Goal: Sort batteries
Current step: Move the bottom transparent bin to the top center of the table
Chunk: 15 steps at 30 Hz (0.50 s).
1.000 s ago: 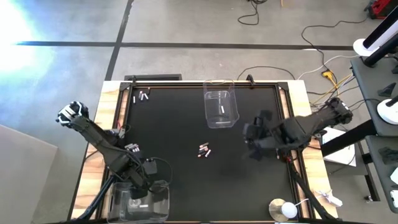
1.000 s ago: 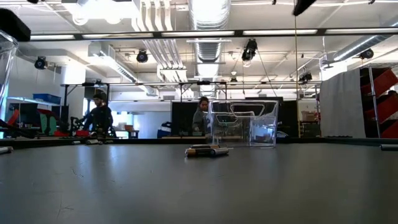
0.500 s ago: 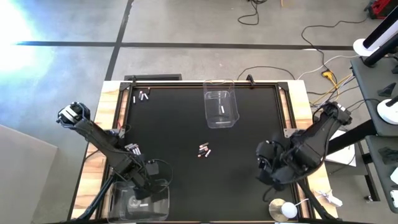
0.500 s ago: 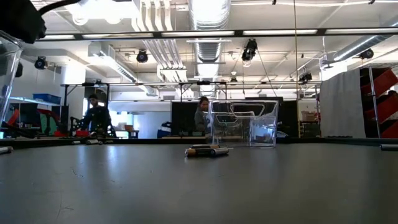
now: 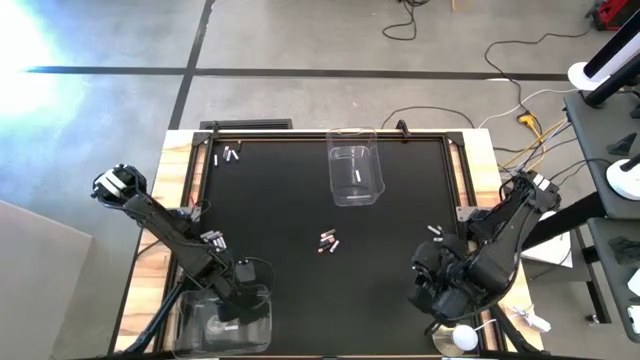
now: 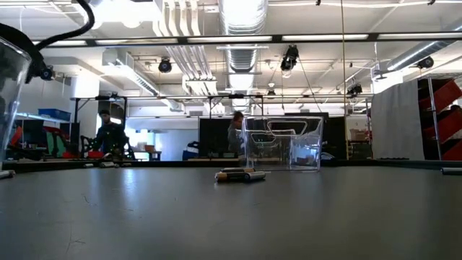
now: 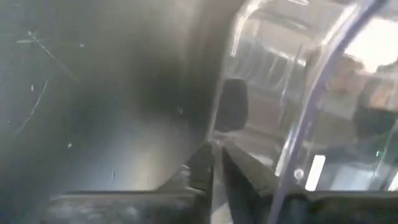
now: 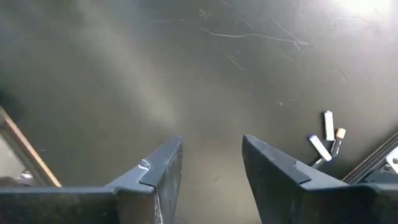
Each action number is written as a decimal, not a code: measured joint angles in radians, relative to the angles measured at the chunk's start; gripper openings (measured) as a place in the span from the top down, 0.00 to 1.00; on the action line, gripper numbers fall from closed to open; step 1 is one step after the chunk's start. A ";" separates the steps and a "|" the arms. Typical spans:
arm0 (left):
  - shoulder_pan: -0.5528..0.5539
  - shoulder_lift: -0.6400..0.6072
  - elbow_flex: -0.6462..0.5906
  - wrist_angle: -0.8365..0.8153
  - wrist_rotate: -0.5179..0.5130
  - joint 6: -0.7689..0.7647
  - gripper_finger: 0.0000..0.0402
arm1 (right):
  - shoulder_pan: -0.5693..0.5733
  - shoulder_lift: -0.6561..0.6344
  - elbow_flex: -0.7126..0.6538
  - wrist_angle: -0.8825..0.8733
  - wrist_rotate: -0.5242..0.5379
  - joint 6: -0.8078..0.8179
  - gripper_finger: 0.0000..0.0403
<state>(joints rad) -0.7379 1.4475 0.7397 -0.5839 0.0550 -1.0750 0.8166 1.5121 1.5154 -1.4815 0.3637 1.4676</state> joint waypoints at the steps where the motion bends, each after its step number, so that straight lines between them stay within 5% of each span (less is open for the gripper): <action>1: 0.005 0.000 -0.002 0.002 0.000 -0.022 0.97 | 0.000 0.010 0.000 0.000 0.002 -0.019 0.62; 10: 0.035 -0.007 0.219 -0.234 -0.026 0.023 1.00 | -0.083 0.036 0.000 -0.005 0.005 -0.273 0.68; 15: 0.195 -0.009 0.401 -0.432 -0.046 0.218 1.00 | -0.138 0.007 0.000 -0.001 0.084 -0.441 0.73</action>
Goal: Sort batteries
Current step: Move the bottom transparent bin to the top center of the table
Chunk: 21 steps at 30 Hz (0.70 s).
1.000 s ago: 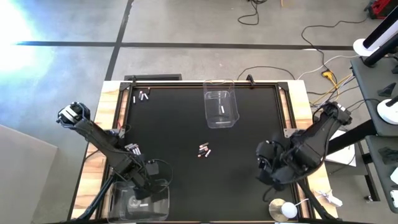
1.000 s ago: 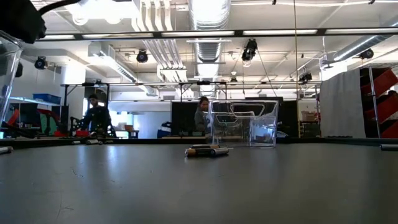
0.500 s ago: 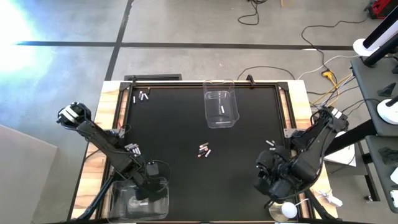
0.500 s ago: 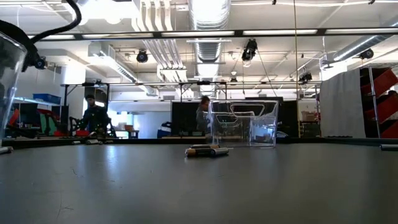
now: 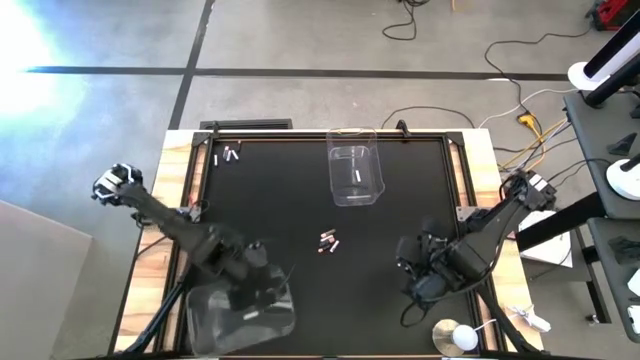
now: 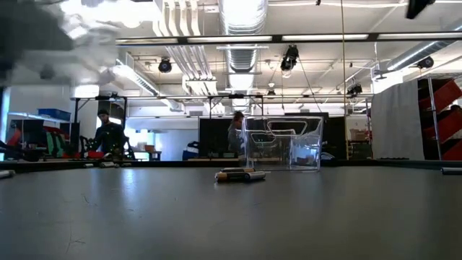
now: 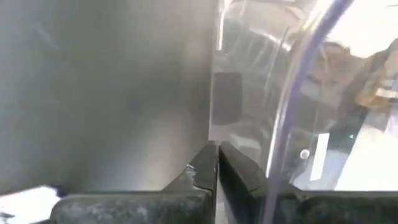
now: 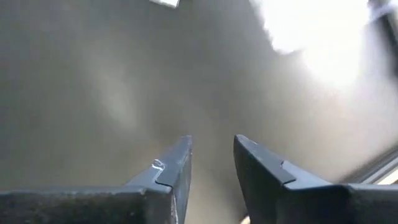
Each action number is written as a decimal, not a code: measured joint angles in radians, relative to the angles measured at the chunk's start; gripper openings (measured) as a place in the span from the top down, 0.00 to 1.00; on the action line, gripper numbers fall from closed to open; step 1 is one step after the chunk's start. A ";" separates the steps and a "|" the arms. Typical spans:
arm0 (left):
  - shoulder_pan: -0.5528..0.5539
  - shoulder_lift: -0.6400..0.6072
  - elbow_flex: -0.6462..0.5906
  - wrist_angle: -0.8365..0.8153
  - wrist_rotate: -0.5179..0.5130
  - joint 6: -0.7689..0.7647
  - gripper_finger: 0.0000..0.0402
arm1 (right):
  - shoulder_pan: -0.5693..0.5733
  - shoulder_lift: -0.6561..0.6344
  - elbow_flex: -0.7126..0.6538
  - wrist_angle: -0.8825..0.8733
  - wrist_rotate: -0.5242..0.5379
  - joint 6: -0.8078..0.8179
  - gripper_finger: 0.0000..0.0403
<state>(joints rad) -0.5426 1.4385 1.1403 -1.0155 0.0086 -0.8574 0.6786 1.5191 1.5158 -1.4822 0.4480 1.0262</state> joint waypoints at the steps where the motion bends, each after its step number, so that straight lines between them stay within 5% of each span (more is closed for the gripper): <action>1: 0.050 -0.001 0.036 -0.045 0.004 0.044 1.00 | -0.008 -0.006 0.000 0.000 0.039 -0.039 0.74; 5: 0.296 -0.002 0.147 -0.116 0.007 0.203 1.00 | -0.061 -0.037 0.000 0.001 0.152 -0.203 0.79; 9: 0.566 -0.009 0.193 -0.145 0.009 0.283 1.00 | -0.130 -0.081 0.000 -0.001 0.158 -0.336 0.83; 16: 1.039 0.001 0.159 -0.085 0.008 0.269 1.00 | -0.175 -0.197 0.000 -0.011 0.163 -0.460 0.87; 21: 1.262 0.052 0.130 -0.001 -0.004 0.184 1.00 | -0.177 -0.303 0.000 -0.017 0.253 -0.528 0.88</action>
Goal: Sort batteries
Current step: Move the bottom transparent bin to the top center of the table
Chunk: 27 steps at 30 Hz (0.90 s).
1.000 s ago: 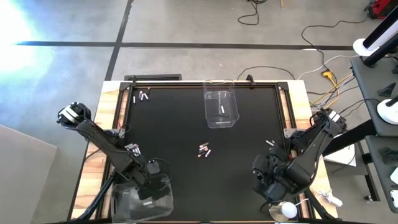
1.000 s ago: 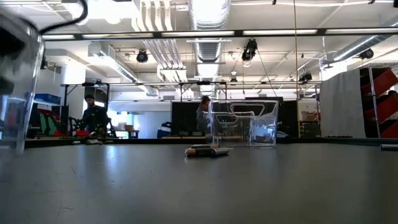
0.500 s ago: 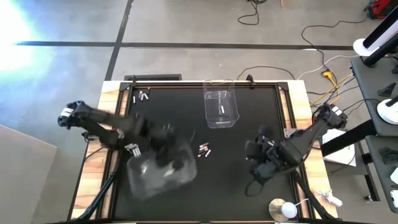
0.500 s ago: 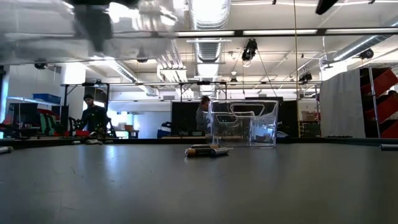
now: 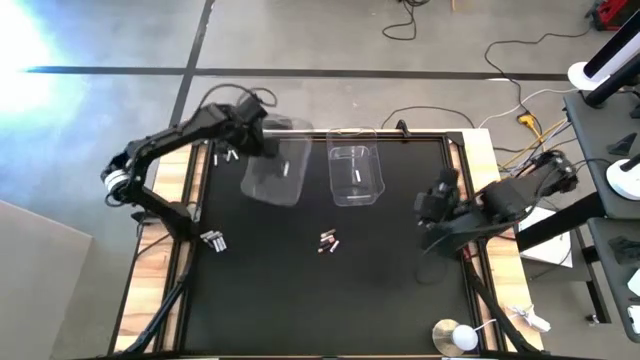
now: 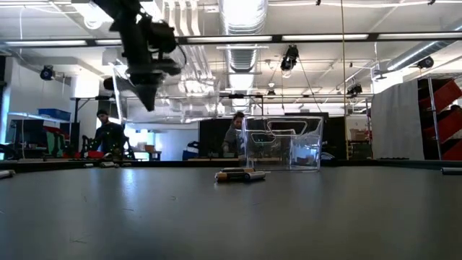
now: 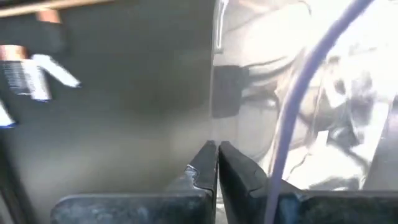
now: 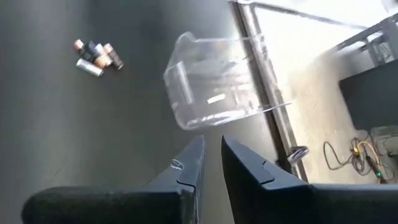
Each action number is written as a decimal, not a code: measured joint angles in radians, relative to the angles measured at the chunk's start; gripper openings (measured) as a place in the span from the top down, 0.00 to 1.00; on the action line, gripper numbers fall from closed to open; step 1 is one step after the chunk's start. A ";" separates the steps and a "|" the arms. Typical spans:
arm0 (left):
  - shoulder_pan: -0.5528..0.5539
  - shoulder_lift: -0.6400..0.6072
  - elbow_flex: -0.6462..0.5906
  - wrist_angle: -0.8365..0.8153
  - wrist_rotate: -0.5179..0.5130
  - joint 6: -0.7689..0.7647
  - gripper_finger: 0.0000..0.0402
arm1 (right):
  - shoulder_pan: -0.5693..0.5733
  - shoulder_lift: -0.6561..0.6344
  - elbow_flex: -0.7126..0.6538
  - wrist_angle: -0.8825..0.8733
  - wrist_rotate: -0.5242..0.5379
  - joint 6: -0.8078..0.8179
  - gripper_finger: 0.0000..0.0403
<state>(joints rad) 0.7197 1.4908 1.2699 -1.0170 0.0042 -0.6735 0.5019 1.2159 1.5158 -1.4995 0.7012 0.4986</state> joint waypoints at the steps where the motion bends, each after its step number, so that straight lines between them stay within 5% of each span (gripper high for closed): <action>1: 0.020 0.011 -0.001 0.019 -0.001 -0.017 1.00 | -0.001 -0.023 0.000 -0.002 0.007 -0.002 0.88; 7: 0.036 0.124 0.024 0.107 0.016 -0.128 1.00 | -0.005 -0.135 -0.006 -0.008 0.009 0.020 0.89; 13: 0.047 0.296 0.087 0.094 0.141 -0.177 1.00 | -0.005 -0.163 -0.050 -0.006 0.009 0.025 0.91; 27: 0.034 0.387 0.140 0.030 0.082 -0.116 1.00 | -0.005 -0.157 -0.180 -0.007 -0.051 0.160 0.91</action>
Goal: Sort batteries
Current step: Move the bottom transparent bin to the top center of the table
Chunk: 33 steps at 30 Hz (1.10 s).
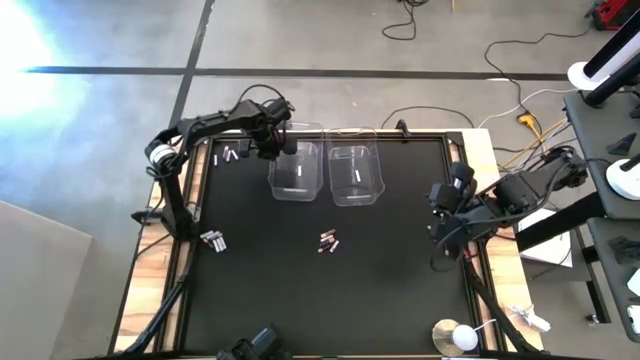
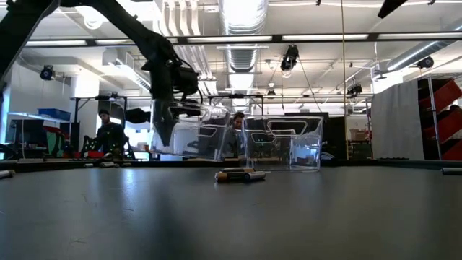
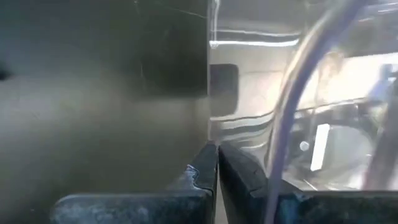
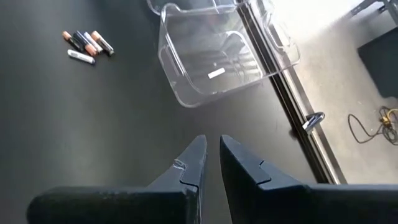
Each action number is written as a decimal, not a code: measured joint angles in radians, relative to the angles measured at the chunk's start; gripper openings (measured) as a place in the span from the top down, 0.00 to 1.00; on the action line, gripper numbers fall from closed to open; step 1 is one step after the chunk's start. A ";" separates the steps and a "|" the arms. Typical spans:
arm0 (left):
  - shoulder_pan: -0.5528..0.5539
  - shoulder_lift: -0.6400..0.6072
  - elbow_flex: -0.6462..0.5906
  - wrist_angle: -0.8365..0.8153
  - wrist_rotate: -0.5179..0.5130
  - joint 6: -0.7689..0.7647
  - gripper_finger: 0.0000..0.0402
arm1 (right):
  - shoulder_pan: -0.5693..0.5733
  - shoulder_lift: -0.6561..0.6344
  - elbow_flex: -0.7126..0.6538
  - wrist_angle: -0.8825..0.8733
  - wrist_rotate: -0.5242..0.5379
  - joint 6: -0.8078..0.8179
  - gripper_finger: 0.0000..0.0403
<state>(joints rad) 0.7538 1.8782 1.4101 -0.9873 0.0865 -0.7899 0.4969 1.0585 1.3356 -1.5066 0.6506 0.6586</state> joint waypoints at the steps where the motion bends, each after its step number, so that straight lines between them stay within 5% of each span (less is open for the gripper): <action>1: -0.003 0.000 -0.004 0.005 0.001 0.009 1.00 | 0.000 -0.002 -0.009 0.001 0.000 0.001 0.91; 18: -0.016 0.000 -0.089 0.086 0.003 -0.015 1.00 | 0.000 -0.006 -0.028 0.015 0.005 0.034 0.88; 33: -0.032 0.000 -0.116 0.142 0.002 -0.064 0.96 | 0.000 -0.004 -0.031 0.058 0.006 0.023 0.47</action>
<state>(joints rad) 0.7222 1.8782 1.2939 -0.8449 0.0890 -0.8536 0.4969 1.0546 1.3049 -1.4483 0.6563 0.6811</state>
